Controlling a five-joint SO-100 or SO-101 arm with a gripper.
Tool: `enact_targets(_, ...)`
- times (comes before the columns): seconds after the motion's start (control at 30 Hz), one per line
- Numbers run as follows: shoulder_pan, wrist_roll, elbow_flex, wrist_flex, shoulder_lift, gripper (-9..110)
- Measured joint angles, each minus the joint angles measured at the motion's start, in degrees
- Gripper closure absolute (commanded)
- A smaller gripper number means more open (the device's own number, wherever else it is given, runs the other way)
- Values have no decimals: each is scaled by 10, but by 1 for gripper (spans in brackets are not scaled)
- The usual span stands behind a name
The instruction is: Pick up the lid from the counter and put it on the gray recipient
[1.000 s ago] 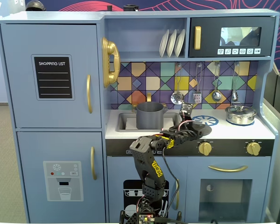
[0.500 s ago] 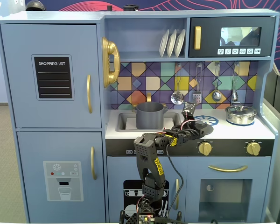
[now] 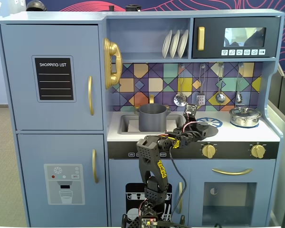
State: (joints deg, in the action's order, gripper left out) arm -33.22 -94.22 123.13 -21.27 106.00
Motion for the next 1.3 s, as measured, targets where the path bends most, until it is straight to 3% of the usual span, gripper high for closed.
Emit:
enact_targets(0.37, 43, -4, -103, 98, 52, 101)
enact_targets(0.83, 226, 9, -162, 243, 190, 102)
enact_targets(1.3, 316, 13, -90, 222, 213, 102)
